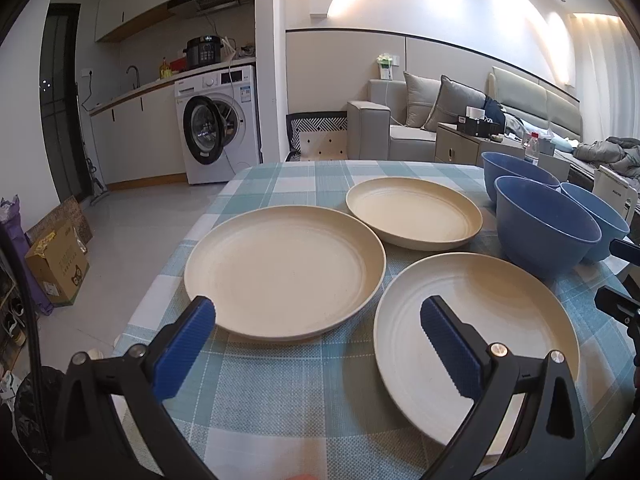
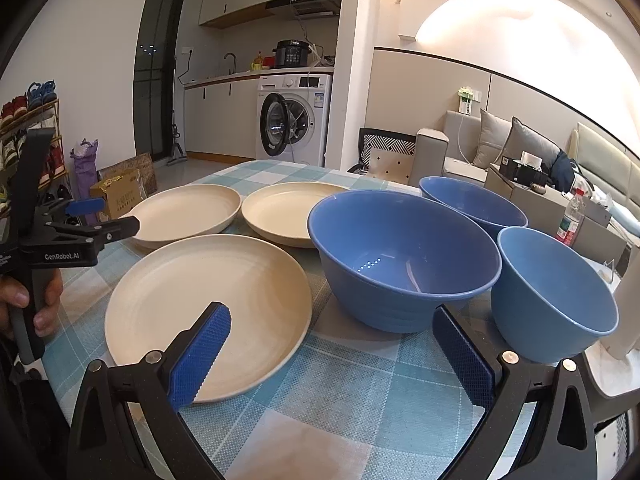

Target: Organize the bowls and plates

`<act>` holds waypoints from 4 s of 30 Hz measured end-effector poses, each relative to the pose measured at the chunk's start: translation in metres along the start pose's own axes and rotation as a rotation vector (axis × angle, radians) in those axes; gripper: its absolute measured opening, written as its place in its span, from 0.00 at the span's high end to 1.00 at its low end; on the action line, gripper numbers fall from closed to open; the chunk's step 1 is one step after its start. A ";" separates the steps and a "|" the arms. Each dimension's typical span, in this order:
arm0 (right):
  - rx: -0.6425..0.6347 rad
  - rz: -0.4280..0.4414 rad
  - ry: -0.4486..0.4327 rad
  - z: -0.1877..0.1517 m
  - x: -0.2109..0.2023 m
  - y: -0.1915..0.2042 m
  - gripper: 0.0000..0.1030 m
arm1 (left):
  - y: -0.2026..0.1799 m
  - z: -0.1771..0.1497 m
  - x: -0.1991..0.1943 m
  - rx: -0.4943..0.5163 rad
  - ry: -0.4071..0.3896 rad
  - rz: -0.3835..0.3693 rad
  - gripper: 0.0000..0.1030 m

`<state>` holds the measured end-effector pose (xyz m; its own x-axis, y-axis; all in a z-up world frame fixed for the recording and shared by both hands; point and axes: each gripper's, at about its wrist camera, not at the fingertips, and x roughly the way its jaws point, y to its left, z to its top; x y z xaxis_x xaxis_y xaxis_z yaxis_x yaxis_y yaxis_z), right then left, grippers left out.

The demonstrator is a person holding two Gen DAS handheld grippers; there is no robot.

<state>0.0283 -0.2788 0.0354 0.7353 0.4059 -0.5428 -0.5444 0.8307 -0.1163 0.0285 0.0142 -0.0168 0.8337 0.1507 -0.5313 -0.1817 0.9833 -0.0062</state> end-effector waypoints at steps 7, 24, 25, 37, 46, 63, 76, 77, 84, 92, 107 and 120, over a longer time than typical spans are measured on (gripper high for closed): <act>0.020 0.024 0.004 0.007 0.002 0.002 0.00 | 0.002 -0.001 0.007 -0.036 0.038 -0.009 0.00; 0.045 0.074 0.012 0.035 0.012 0.014 0.00 | 0.009 0.008 0.016 -0.031 0.085 -0.005 0.00; 0.045 0.075 0.010 0.036 0.012 0.014 0.00 | 0.010 0.009 0.016 -0.035 0.085 -0.004 0.00; 0.026 0.094 0.004 0.051 0.013 0.028 0.00 | 0.019 0.030 0.017 -0.051 0.070 -0.011 0.00; 0.055 0.085 0.013 0.064 0.016 0.029 0.00 | 0.014 0.045 0.016 -0.010 0.064 -0.028 0.00; 0.062 0.094 0.025 0.100 0.033 0.038 0.00 | 0.038 0.066 0.022 -0.047 0.073 -0.006 0.00; 0.070 0.125 0.063 0.116 0.057 0.055 0.00 | 0.055 0.084 0.024 -0.048 0.062 0.040 0.00; 0.071 0.127 0.065 0.118 0.059 0.056 0.00 | 0.054 0.084 0.026 -0.043 0.062 0.041 0.00; 0.072 0.136 0.085 0.126 0.071 0.059 0.00 | 0.058 0.078 0.037 -0.034 0.089 0.036 0.00; 0.100 0.184 0.127 0.131 0.089 0.062 0.00 | 0.075 0.074 0.041 -0.063 0.100 0.037 0.00; 0.075 0.226 0.193 0.133 0.128 0.084 0.06 | 0.095 0.063 0.052 -0.088 0.147 -0.019 0.00; 0.077 0.262 0.285 0.126 0.159 0.093 0.22 | 0.097 0.052 0.066 -0.088 0.179 -0.027 0.03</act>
<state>0.1450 -0.0895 0.0430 0.4280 0.4948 -0.7563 -0.6589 0.7436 0.1135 0.0926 0.1245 -0.0083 0.7340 0.0961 -0.6723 -0.2121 0.9729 -0.0925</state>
